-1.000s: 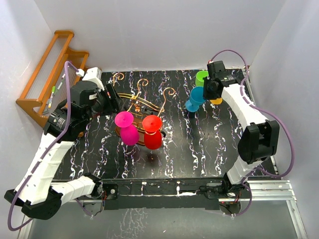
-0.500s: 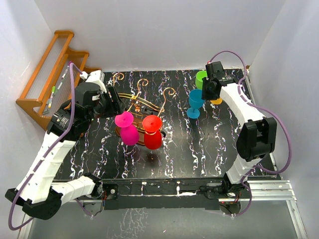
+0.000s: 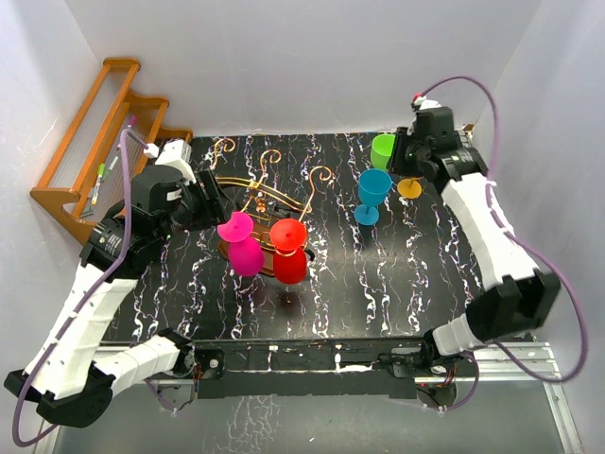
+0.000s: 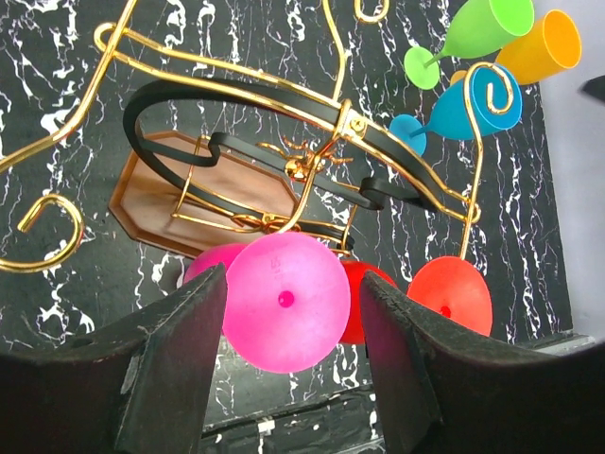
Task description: Take the wine glass off the wine glass rack
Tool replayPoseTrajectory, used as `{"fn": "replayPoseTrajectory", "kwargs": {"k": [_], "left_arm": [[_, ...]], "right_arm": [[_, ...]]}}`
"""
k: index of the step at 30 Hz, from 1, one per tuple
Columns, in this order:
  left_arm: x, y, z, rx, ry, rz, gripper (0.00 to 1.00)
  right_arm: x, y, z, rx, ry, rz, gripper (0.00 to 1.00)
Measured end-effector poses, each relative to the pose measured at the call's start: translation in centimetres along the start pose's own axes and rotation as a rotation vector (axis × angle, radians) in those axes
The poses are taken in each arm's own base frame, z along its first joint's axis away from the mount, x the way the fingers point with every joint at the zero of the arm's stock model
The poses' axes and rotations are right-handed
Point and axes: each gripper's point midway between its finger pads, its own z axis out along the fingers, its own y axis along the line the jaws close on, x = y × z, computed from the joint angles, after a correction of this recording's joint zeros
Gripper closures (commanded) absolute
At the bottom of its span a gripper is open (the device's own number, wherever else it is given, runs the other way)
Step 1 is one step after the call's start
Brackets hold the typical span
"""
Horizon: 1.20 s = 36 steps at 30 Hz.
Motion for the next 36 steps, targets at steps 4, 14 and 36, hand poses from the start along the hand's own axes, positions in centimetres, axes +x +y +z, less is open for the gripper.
{"fn": "replayPoseTrajectory", "kwargs": {"k": [4,14,36], "left_arm": [[0.9,0.2,0.0,0.006,0.015,-0.014,0.43],[2.8,0.0,1.2,0.000,0.093,-0.080,0.43],[4.5,1.0,0.6,-0.049,0.137,-0.161,0.43]], "right_arm": [[-3.3,3.0,-6.3,-0.190,-0.192,0.000,0.66],[-4.1,7.9,-17.3,-0.558,-0.440,-0.049,0.65],[-3.2,8.8,-17.7,-0.626,-0.439,-0.080,0.65]]}}
